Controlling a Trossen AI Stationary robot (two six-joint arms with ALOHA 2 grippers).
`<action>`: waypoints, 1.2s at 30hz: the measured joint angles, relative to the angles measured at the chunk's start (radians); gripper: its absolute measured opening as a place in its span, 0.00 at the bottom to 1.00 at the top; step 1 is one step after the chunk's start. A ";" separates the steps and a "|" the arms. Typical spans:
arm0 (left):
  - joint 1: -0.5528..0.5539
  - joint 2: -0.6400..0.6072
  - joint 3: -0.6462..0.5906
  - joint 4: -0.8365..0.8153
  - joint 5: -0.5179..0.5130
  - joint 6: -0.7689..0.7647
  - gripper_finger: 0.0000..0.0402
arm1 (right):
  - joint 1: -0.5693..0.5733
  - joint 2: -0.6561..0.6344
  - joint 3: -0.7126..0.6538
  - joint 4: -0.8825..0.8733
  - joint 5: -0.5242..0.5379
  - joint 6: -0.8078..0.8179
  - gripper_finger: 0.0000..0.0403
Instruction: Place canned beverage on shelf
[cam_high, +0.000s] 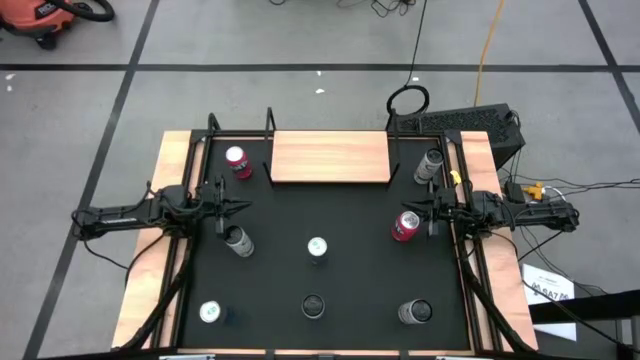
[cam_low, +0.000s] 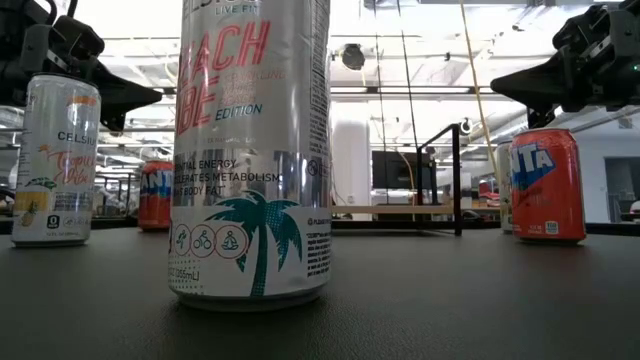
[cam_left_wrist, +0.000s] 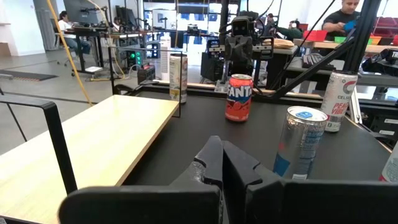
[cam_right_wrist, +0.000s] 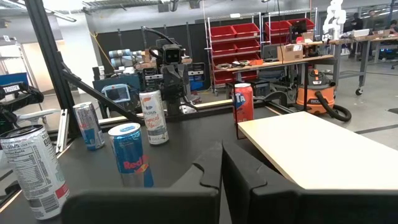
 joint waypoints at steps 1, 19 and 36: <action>0.000 0.000 0.000 0.000 0.000 0.000 0.00 | 0.000 0.000 0.000 0.000 0.000 0.000 0.00; 0.000 0.000 0.000 0.000 0.000 0.000 0.00 | 0.000 0.000 0.000 0.000 0.000 0.000 0.00; 0.000 0.000 0.000 0.020 0.000 -0.002 0.00 | 0.000 0.000 0.000 0.008 0.002 -0.196 0.00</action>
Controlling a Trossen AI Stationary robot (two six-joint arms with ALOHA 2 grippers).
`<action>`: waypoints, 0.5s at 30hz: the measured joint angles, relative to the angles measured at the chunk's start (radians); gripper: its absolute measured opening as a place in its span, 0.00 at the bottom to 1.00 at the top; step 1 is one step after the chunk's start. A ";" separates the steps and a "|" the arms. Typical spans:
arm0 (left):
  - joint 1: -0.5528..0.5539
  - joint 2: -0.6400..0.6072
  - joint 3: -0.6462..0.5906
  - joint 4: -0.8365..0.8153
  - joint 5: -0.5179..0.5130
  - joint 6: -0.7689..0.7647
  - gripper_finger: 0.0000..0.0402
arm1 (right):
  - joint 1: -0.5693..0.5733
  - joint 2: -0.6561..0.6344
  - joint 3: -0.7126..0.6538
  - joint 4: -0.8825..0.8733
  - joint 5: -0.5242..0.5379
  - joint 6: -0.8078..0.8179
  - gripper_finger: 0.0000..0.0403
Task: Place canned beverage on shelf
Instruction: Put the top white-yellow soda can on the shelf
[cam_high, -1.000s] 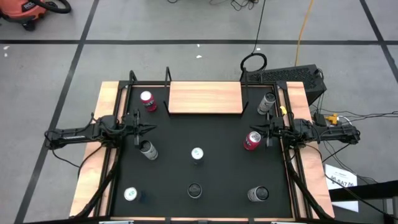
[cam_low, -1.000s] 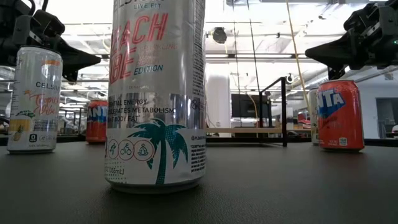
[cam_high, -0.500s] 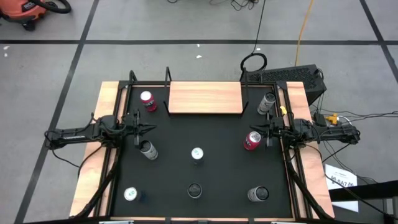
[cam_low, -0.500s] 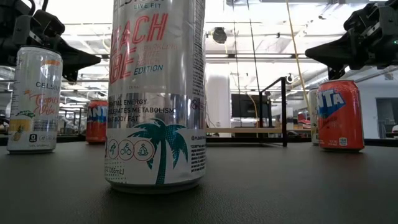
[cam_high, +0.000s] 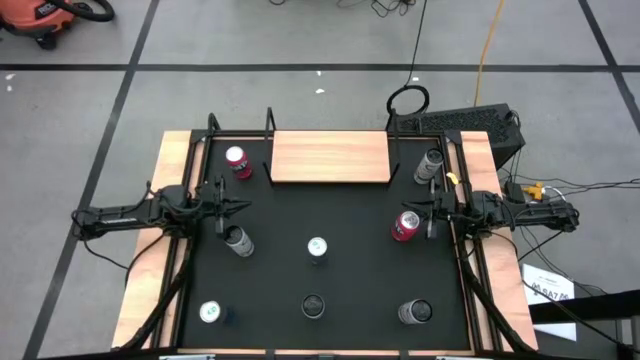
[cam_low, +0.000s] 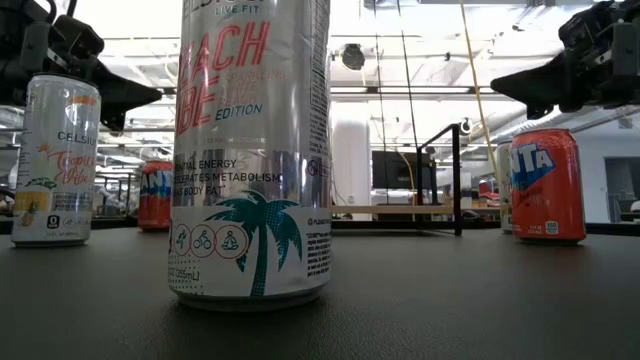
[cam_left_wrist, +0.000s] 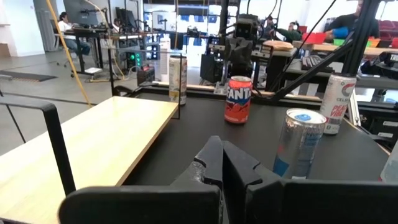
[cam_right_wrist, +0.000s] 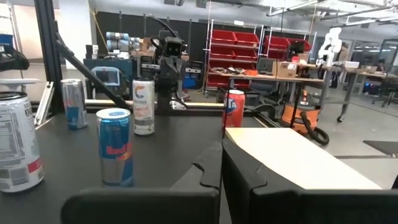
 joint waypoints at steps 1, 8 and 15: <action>0.000 0.000 0.000 0.004 0.000 0.000 0.00 | 0.000 0.000 0.000 0.000 0.000 0.005 0.00; 0.000 0.000 0.000 0.068 -0.025 -0.185 0.00 | 0.000 0.000 0.000 0.060 0.000 0.025 0.00; 0.000 0.006 0.015 0.117 -0.162 -0.263 0.00 | 0.000 0.000 0.000 0.397 0.203 0.278 0.00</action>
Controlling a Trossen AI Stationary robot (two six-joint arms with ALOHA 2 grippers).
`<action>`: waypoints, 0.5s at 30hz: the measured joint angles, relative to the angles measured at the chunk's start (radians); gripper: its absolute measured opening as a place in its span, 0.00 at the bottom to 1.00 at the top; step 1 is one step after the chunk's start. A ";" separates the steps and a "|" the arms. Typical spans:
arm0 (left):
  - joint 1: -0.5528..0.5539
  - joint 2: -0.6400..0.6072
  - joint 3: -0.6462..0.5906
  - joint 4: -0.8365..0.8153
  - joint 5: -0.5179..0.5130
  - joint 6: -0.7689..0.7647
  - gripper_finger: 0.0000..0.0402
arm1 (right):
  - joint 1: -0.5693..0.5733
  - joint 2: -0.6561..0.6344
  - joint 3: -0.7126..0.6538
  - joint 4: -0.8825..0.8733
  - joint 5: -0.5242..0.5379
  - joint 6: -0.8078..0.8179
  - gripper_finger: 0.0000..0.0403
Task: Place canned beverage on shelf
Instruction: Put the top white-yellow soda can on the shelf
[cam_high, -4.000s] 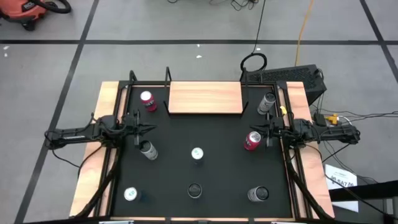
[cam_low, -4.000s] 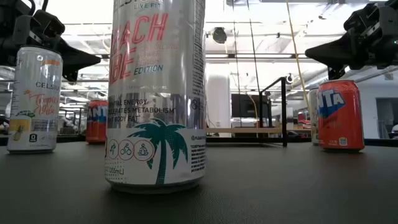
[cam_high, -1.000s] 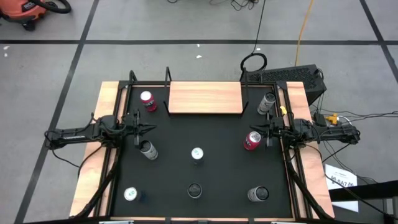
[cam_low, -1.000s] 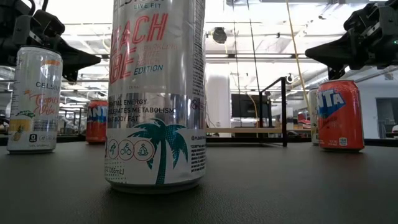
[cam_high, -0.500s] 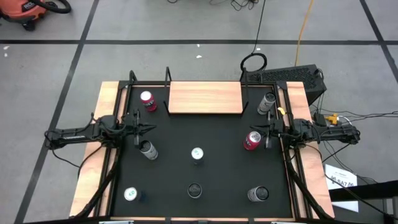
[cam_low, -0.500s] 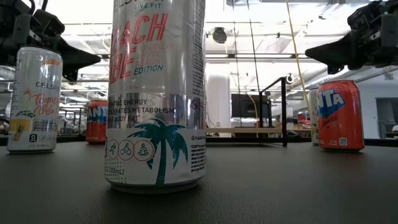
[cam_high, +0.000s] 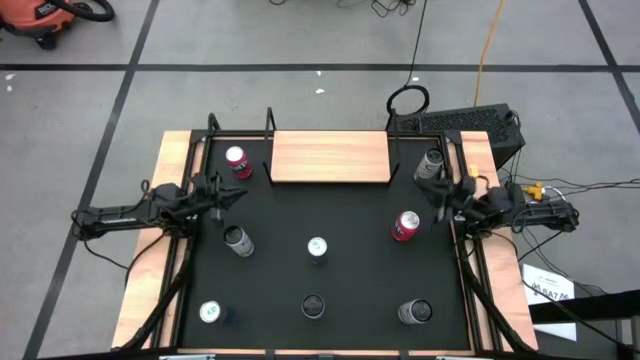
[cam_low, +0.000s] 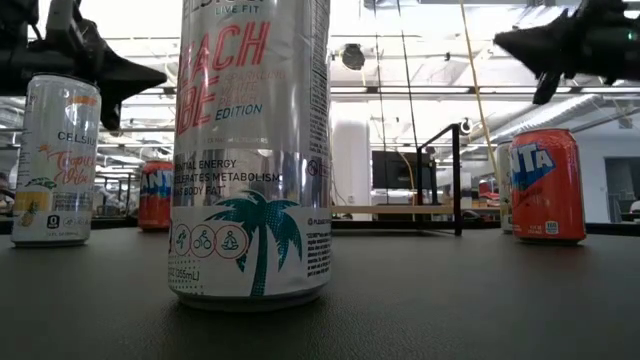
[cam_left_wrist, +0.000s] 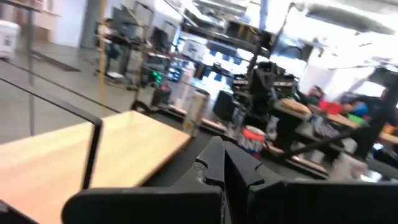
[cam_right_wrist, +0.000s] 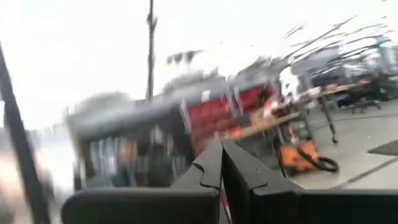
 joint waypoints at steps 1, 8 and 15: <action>0.000 0.005 0.010 -0.002 -0.021 0.000 0.00 | 0.000 -0.001 0.000 0.049 0.024 0.049 0.00; 0.000 0.097 0.082 -0.037 -0.116 -0.153 0.00 | 0.000 -0.001 0.011 0.214 0.059 0.277 0.00; 0.000 0.228 0.164 -0.040 -0.140 -0.243 0.00 | 0.000 0.000 0.044 0.205 0.104 0.355 0.00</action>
